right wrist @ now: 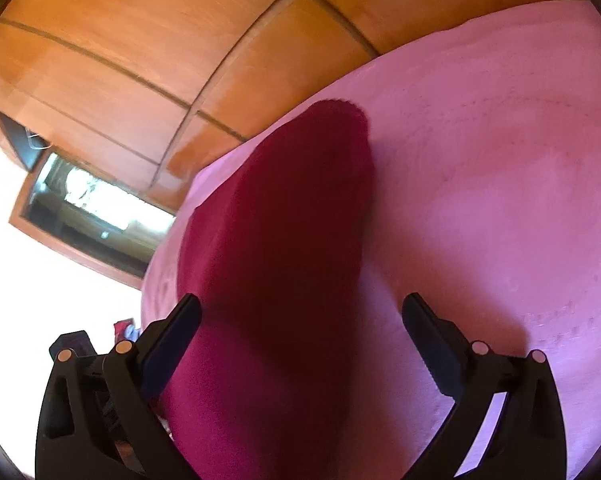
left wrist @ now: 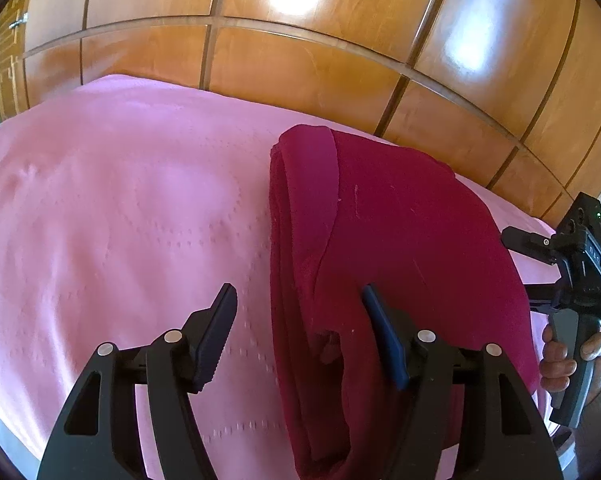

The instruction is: Fold small clothes

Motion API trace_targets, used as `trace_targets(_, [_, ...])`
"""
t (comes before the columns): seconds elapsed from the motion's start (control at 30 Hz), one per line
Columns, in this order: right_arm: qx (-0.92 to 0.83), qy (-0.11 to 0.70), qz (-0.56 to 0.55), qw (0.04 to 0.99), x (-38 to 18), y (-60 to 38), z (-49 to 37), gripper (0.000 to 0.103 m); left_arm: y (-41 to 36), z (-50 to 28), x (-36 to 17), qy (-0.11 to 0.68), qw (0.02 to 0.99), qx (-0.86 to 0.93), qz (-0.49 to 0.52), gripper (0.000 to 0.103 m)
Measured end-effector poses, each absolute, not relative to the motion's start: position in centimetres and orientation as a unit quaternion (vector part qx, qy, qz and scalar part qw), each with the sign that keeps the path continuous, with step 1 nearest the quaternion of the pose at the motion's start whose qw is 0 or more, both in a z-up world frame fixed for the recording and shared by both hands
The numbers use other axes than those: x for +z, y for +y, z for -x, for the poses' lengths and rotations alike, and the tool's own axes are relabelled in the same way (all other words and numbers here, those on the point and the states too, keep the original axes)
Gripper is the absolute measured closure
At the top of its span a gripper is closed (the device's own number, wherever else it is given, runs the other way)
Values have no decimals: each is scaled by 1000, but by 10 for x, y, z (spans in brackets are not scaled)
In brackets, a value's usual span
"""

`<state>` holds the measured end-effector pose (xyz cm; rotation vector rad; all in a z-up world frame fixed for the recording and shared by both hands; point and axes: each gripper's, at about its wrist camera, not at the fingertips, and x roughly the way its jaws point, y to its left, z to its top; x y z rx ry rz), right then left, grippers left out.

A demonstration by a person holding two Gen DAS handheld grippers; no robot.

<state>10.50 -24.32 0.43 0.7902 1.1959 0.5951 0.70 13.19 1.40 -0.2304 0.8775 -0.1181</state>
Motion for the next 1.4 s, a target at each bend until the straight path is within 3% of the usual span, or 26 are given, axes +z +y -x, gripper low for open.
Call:
trace_targets(0.13, [295,544,-343,707,7,-231,-106,4,134,-6,12,424,895,-64,120,37])
trace_targets(0.33, [313,553,-320,703,5,-209,-111,13,137,-6,8,425,892,-81,129,37])
trace_targets(0.53, [312,563,-313,699,0,-201,-120,30,152,-11,-7,437,868,-126,199,37])
trace_targets(0.63, [309,564,-301,704,6,-200,-119,45,160,-13,-19,439,836,-195,265,59])
trace_targets(0.7, [308,561,-299,708,12,-200,-115,53,162,-13,-22,435,828,-212,284,64])
trace_targets(0.87, [312,530,-300,730,41,-213,-97,58,151,-9,-10,422,821,-251,293,71])
trace_targets(1.07, [281,491,-314,763,73,-264,-77,59,72,-33,14,427,808,-325,243,72])
trace_targets(1.4, [113,424,-340,832,91,-435,-47,59,-140,-110,49,438,776,-436,123,73])
